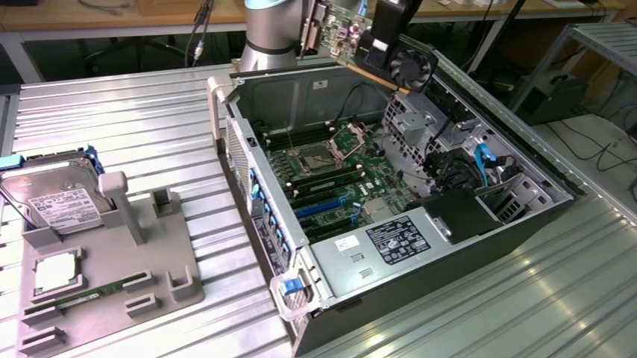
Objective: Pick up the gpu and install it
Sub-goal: 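Insert the gpu into the slot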
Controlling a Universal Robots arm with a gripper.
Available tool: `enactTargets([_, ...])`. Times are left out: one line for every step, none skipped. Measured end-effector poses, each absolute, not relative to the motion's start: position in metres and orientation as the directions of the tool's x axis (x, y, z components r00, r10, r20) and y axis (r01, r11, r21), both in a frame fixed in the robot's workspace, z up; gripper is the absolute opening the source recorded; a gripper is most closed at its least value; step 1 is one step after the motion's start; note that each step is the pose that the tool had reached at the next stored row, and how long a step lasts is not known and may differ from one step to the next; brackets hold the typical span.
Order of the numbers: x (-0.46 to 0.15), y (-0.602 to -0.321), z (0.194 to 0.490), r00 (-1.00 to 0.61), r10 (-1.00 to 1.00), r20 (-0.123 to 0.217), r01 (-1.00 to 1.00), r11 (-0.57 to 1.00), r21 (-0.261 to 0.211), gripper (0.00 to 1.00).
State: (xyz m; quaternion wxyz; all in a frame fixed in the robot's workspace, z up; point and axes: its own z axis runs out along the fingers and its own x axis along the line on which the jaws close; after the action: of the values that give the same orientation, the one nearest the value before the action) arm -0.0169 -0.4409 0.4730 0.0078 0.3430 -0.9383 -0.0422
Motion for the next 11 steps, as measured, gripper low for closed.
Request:
enactTargets([-0.0169,-0.4410,0.4730,-0.757,-0.654,-0.014,-0.652,0.753,0.085,0.28])
enactTargets([-0.0169,-0.4410,0.4729,-0.746,-0.666,-0.014,-0.664,0.743,0.085,0.28])
enactTargets([-0.0169,-0.4409,0.4730,-0.737,-0.676,-0.014,-0.674,0.734,0.084,0.28])
enactTargets([-0.0169,-0.4409,0.4729,-0.725,-0.689,-0.014,-0.687,0.722,0.084,0.28])
enactTargets([-0.0169,-0.4409,0.4730,-0.717,-0.697,-0.014,-0.696,0.713,0.084,0.28])
enactTargets([-0.0169,-0.4410,0.4729,-0.702,-0.712,-0.014,-0.710,0.699,0.085,0.28])
enactTargets([-0.0169,-0.4409,0.4730,-0.694,-0.719,-0.014,-0.718,0.691,0.085,0.28])
enactTargets([-0.0169,-0.4409,0.4729,-0.682,-0.731,-0.014,-0.730,0.679,0.085,0.28])
enactTargets([-0.0169,-0.4409,0.4729,-0.673,-0.740,-0.014,-0.738,0.670,0.085,0.28])
enactTargets([-0.0169,-0.4409,0.4729,-0.662,-0.749,-0.014,-0.747,0.659,0.084,0.28])
enactTargets([-0.0169,-0.4409,0.4729,-0.652,-0.758,-0.014,-0.756,0.649,0.085,0.28])
